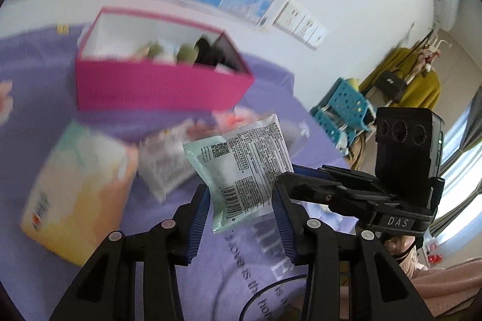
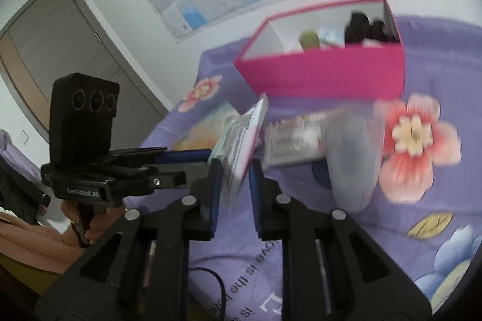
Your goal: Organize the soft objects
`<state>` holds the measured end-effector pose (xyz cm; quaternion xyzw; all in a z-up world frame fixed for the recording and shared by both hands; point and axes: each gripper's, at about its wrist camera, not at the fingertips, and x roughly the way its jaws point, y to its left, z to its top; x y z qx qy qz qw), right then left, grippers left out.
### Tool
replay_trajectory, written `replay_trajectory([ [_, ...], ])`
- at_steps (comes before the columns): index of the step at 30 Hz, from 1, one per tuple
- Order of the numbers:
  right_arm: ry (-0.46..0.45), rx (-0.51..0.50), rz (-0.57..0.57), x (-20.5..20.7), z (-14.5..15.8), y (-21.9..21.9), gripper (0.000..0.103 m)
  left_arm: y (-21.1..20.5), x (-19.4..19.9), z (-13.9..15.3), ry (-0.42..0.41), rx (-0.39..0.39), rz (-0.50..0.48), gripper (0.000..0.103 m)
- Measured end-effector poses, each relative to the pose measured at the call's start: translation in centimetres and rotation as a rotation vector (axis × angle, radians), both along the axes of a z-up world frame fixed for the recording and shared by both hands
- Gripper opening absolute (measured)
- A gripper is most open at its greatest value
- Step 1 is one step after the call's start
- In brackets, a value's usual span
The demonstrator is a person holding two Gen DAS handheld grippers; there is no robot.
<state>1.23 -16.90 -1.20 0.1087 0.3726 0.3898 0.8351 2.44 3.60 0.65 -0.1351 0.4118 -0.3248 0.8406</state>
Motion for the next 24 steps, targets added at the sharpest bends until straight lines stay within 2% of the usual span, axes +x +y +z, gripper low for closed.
replay_trajectory([
  [7, -0.074, 0.007, 0.012, 2.3, 4.4, 0.5, 0.021, 0.3, 2.7, 4.4, -0.108, 0.015, 0.015, 0.042],
  [11, -0.077, 0.034, 0.022, 5.2, 6.3, 0.9, 0.021, 0.7, 4.4, 6.3, -0.153, 0.026, 0.038, 0.042],
  [17, -0.086, 0.086, 0.051, 10.2, 9.1, 1.6, 0.017, 0.7, 8.6, 8.0, -0.175, 0.030, 0.066, 0.042],
  [24, 0.018, 0.089, 0.047, 17.7, 8.4, 3.3, 0.017, 1.1, 14.3, 6.9, -0.129, 0.052, 0.133, 0.042],
])
